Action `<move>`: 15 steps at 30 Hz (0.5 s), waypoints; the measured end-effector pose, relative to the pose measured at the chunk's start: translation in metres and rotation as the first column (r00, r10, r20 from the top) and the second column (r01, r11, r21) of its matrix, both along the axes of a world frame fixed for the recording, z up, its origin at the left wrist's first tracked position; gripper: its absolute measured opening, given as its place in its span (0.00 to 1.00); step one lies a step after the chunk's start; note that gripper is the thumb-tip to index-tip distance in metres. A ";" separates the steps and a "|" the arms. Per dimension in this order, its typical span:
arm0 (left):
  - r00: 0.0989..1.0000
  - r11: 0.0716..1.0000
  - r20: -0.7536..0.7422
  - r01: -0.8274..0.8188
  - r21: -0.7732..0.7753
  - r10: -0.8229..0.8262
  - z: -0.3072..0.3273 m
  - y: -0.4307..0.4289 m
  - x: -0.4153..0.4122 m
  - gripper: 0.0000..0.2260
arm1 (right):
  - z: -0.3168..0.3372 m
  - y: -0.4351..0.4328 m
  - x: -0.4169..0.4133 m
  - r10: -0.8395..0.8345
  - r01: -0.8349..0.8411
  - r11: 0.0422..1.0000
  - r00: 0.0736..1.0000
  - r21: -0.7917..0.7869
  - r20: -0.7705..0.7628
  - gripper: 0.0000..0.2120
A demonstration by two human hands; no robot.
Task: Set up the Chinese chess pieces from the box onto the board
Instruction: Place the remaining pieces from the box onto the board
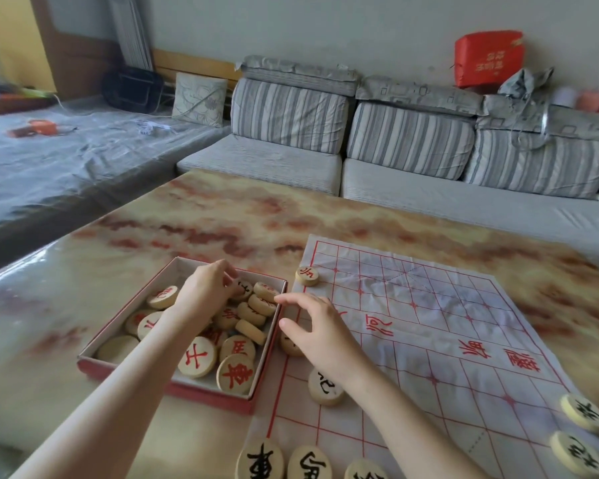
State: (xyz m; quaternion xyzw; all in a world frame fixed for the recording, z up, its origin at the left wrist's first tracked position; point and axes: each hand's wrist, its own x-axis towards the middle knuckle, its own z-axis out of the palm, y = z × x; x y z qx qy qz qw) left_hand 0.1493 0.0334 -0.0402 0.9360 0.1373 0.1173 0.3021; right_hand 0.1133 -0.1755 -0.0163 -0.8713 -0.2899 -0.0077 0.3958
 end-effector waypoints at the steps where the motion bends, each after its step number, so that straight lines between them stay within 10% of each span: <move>1: 1.000 0.999 0.009 -0.005 -0.045 0.006 0.000 0.000 0.000 0.11 | 0.000 -0.001 -0.001 -0.003 0.003 1.000 1.000 -0.003 -0.002 0.15; 15: 0.964 0.955 0.249 -0.022 -0.294 0.099 0.038 0.007 -0.037 0.13 | -0.008 0.025 -0.014 -0.005 0.004 0.994 1.000 -0.112 -0.010 0.17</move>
